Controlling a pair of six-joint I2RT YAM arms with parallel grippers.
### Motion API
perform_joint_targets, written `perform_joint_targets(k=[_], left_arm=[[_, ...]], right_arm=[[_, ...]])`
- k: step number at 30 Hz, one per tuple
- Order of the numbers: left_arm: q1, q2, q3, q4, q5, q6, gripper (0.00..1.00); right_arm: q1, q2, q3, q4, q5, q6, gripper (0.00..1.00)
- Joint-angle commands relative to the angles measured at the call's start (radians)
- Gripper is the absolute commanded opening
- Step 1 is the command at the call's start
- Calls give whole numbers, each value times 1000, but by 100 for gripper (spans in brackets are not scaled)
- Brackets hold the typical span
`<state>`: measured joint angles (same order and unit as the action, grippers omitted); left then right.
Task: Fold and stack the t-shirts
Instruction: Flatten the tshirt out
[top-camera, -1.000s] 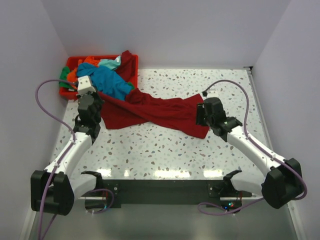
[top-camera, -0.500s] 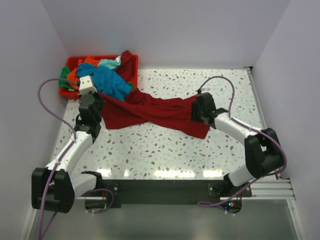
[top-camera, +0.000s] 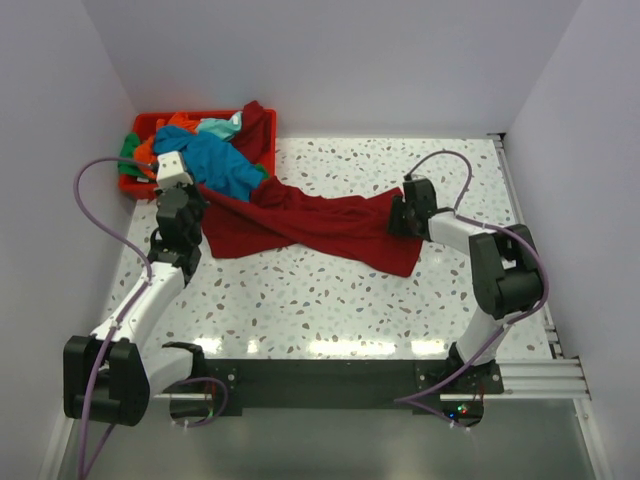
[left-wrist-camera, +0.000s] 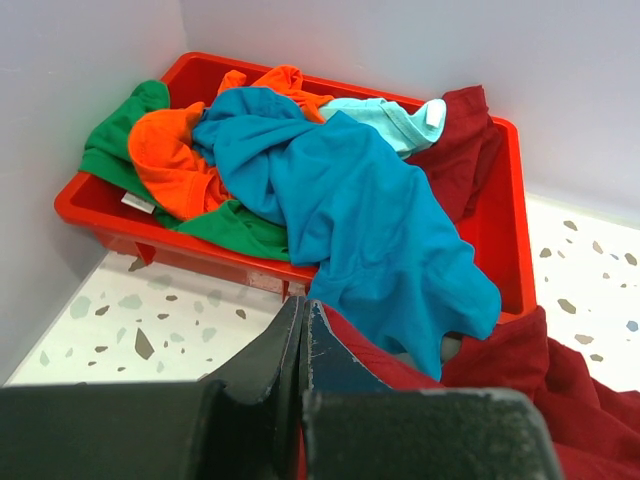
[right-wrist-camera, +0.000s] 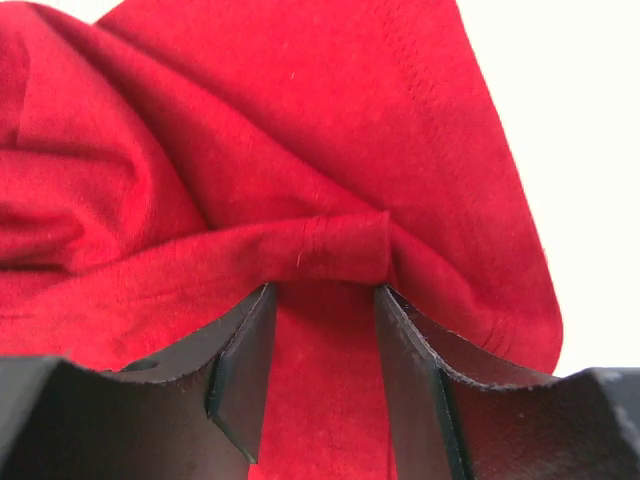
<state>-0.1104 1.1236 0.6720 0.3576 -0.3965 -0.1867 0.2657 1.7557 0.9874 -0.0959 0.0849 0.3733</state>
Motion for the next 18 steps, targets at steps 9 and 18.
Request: perform_joint_targets(k=[9,18], left_arm=[[14,2,1,41,7,15,0],[14,4,3,41,15,15,0]], right_arm=[[-49,16,53,91,-37,-16,47],[-49,53,63,122,-79,-25,40]])
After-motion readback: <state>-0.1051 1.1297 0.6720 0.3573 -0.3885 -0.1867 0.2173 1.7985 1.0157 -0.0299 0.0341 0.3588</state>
